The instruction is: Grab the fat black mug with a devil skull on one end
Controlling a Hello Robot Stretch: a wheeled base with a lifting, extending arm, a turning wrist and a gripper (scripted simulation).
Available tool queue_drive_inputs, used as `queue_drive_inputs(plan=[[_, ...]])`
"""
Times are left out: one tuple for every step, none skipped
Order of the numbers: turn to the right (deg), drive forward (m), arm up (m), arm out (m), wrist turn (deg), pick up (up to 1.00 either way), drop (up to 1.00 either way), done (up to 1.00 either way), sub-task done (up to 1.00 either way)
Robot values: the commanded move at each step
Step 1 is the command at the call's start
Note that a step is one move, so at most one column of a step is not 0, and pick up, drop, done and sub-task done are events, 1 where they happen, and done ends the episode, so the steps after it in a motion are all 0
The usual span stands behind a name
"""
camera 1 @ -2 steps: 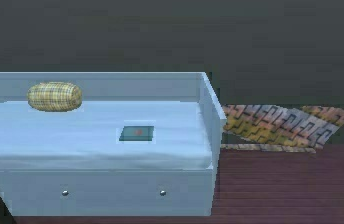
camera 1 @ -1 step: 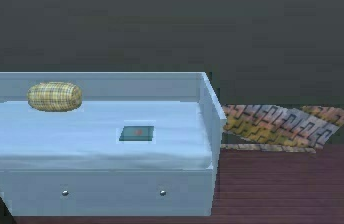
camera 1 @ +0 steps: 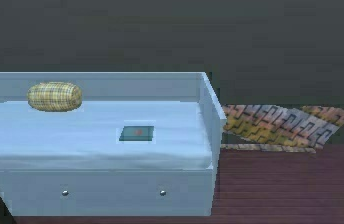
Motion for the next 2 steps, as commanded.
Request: queue_drive_inputs(plan=[[0.0,0.0,0.1,0.0,0.0,0.0,0.0,0.0,0.0],[0.0,0.0,0.0,0.0,0.0,0.0,0.0,1.0,0.0]])
